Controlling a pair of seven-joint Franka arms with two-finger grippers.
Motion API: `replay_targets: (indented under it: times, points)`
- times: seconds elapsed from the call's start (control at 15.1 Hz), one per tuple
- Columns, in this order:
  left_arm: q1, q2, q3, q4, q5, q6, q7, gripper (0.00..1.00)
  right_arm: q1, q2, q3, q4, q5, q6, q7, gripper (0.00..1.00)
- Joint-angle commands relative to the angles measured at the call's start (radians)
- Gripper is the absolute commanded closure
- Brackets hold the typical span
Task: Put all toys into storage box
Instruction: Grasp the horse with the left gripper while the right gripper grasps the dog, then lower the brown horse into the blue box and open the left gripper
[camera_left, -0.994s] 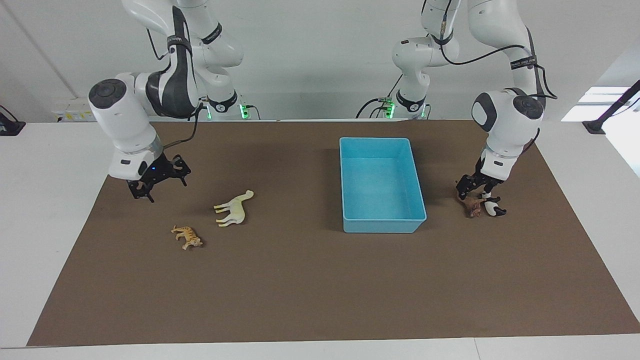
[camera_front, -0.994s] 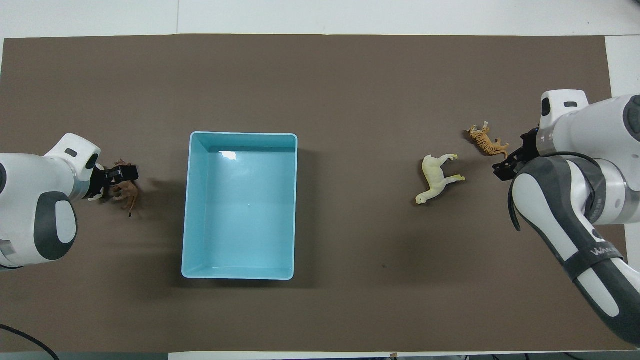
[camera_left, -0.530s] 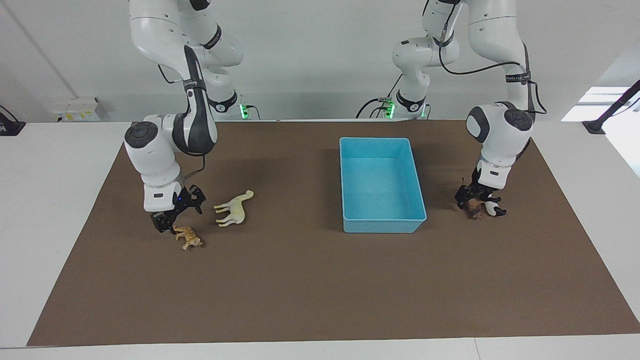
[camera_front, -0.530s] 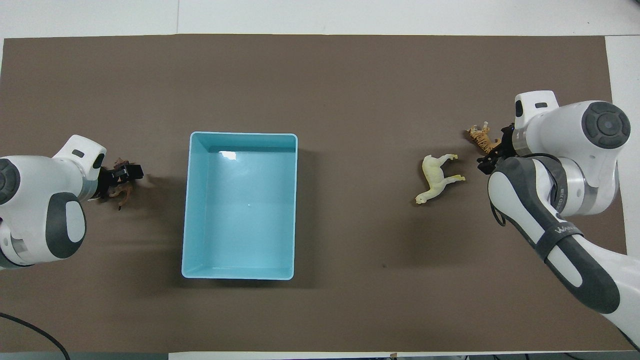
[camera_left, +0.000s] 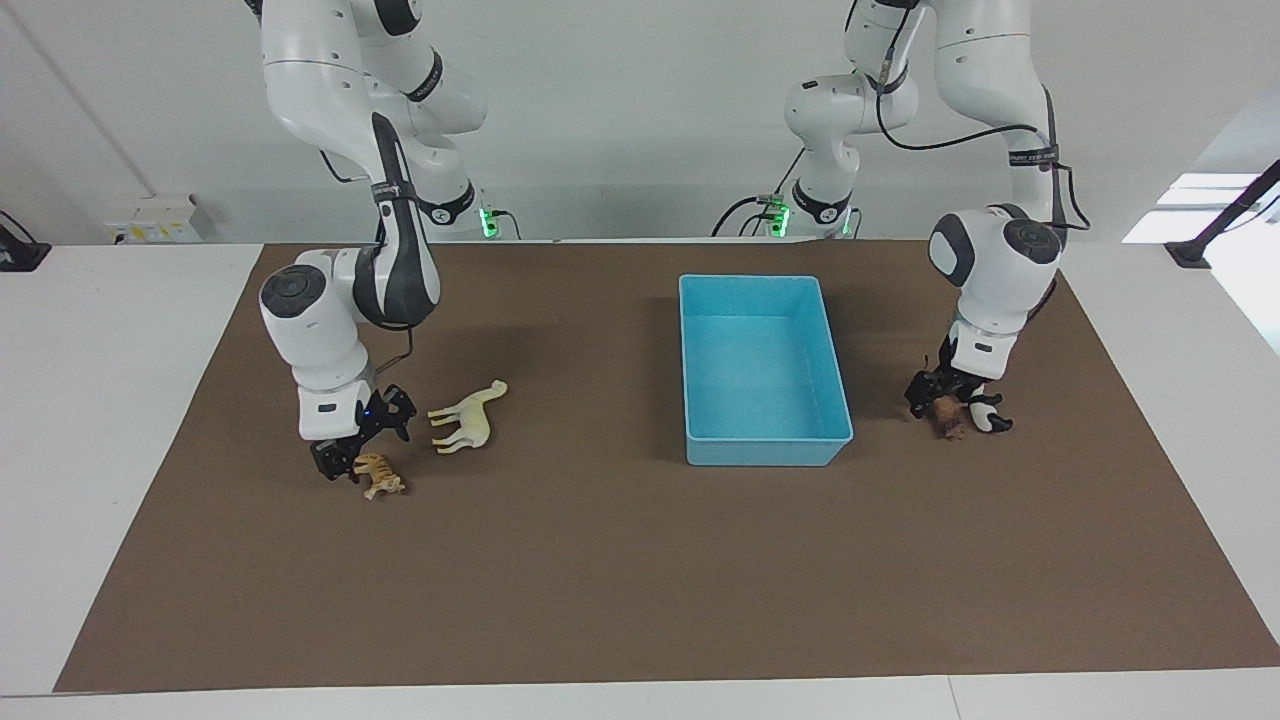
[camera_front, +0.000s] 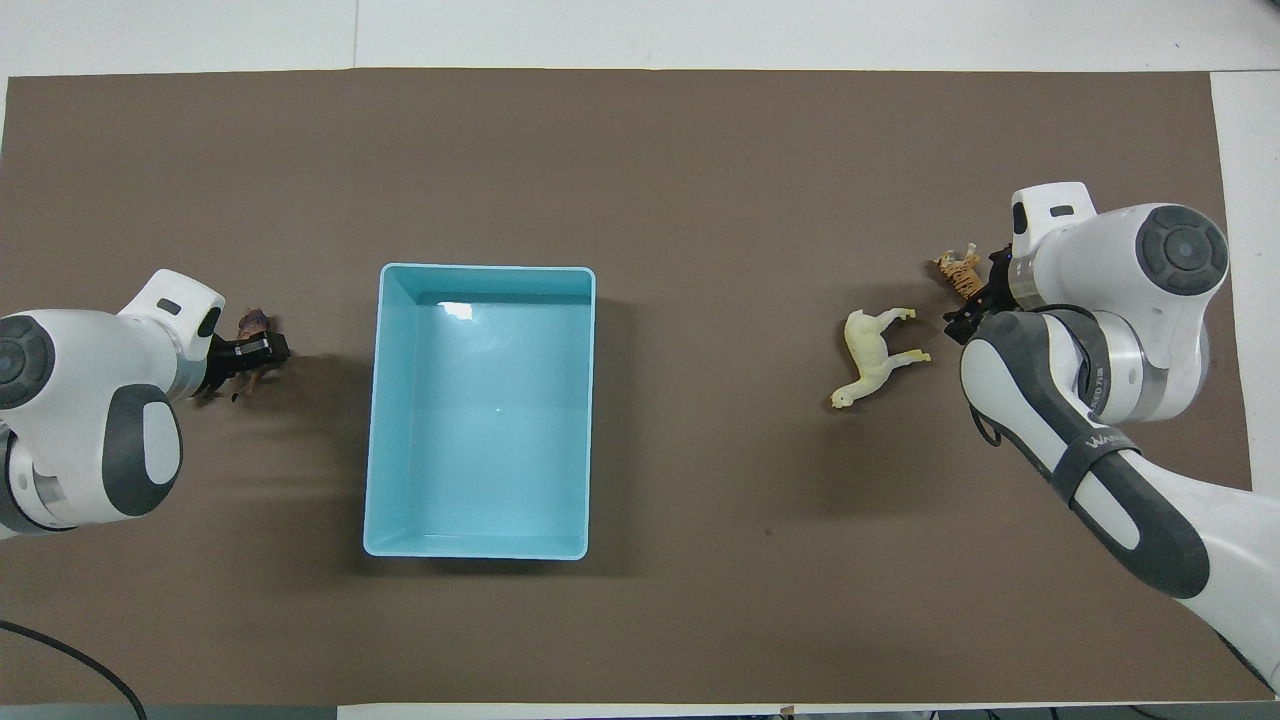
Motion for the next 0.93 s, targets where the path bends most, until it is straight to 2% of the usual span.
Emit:
replay_targets:
  times: [0.0, 0.13, 0.2, 0.33, 0.4, 0.6, 0.66, 0.86]
  points:
    - [-0.014, 0.010, 0.007, 0.050, -0.001, -0.069, -0.015, 1.00, -0.006, 0.028, 0.003, 0.009, -0.010, 0.018, -0.007, 0.04]
    - [-0.014, 0.019, 0.007, 0.085, -0.001, -0.096, -0.017, 1.00, -0.008, 0.037, 0.003, 0.009, -0.006, 0.001, -0.005, 0.06]
    - [-0.015, 0.020, 0.007, 0.105, -0.001, -0.113, -0.017, 1.00, -0.015, 0.039, 0.003, 0.012, -0.005, -0.020, -0.006, 0.12]
    - [-0.018, 0.022, 0.004, 0.156, -0.001, -0.162, -0.020, 1.00, -0.023, 0.037, 0.003, 0.029, -0.004, -0.071, -0.008, 0.53]
    - [-0.018, 0.022, 0.004, 0.174, -0.001, -0.178, -0.020, 1.00, -0.018, 0.036, 0.001, 0.038, 0.002, -0.080, -0.002, 1.00]
    - [-0.031, 0.013, 0.000, 0.190, -0.001, -0.201, -0.040, 1.00, -0.020, 0.036, 0.001, 0.042, 0.002, -0.083, 0.001, 1.00]
    - [-0.055, 0.008, 0.000, 0.223, -0.001, -0.253, -0.088, 1.00, -0.017, 0.036, 0.001, 0.042, -0.001, -0.083, 0.003, 1.00]
    - [-0.176, 0.010, -0.002, 0.416, -0.001, -0.509, -0.321, 1.00, -0.004, 0.024, -0.002, 0.055, -0.010, -0.094, 0.009, 1.00]
